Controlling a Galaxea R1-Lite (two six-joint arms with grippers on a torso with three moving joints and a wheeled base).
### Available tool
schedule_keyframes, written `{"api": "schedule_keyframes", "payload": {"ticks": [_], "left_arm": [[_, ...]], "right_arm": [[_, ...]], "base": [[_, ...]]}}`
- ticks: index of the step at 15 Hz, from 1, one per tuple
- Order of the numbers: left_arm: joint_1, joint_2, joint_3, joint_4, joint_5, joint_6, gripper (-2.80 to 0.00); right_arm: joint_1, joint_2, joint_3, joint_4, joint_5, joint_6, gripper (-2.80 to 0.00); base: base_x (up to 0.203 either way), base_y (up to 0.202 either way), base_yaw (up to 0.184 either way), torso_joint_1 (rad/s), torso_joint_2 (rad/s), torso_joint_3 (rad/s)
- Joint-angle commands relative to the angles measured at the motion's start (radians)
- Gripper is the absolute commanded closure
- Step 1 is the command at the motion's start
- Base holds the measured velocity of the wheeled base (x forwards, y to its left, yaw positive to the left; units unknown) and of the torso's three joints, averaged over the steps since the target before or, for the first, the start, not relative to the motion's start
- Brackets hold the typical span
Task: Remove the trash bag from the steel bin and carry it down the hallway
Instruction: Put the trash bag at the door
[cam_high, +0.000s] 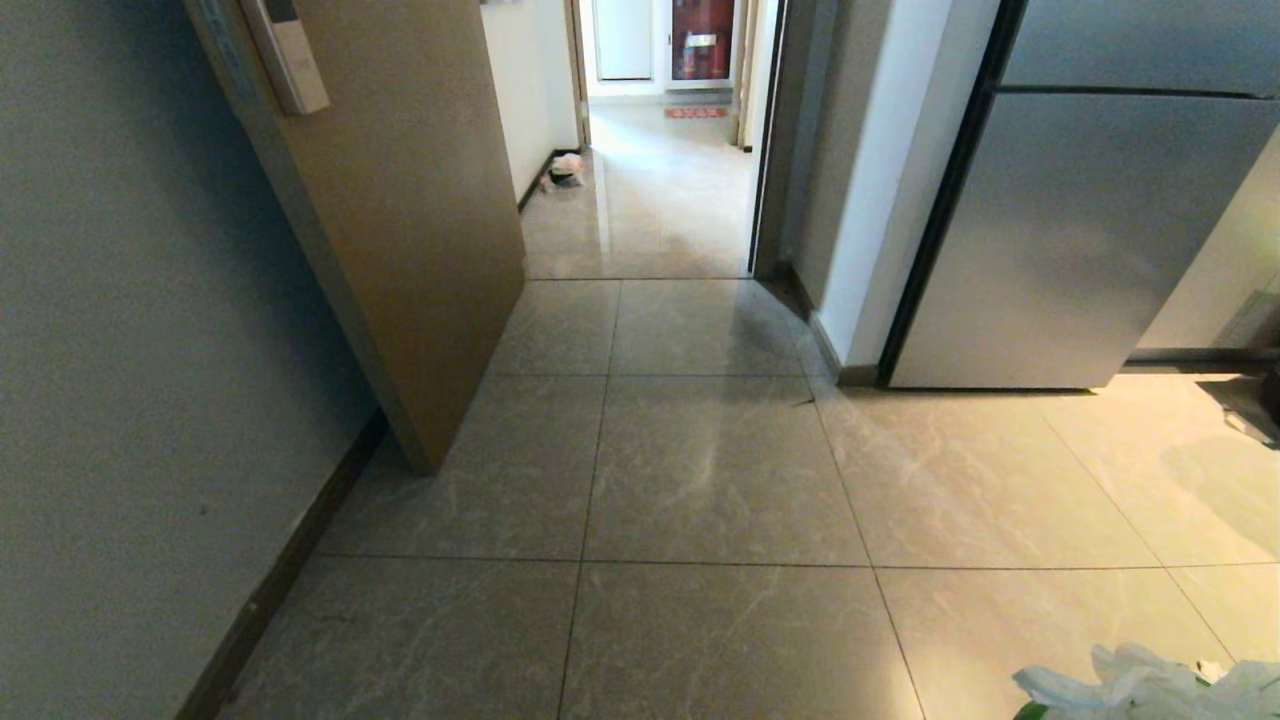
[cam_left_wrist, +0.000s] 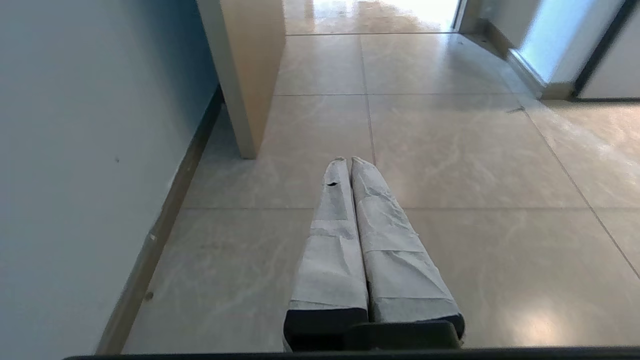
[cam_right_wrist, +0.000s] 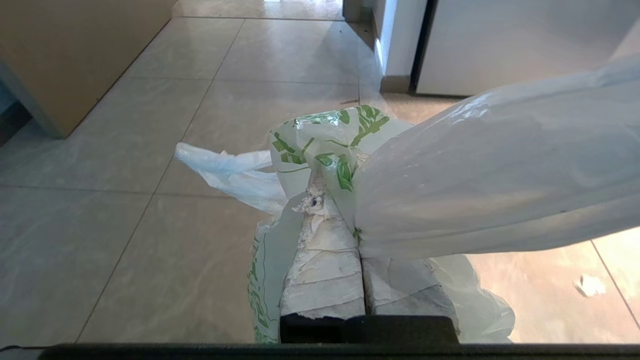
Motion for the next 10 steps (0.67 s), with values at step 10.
{"api": "schedule_keyframes", "payload": {"ticks": [10], "left_arm": [[0.0, 0.001, 0.0, 0.0, 0.001, 0.0, 0.0]], "right_arm": [[0.001, -0.039, 0.0, 0.0, 0.0, 0.0, 0.0]], "base": [[0.192, 0.0, 0.001, 0.003, 0.0, 0.002]]}}
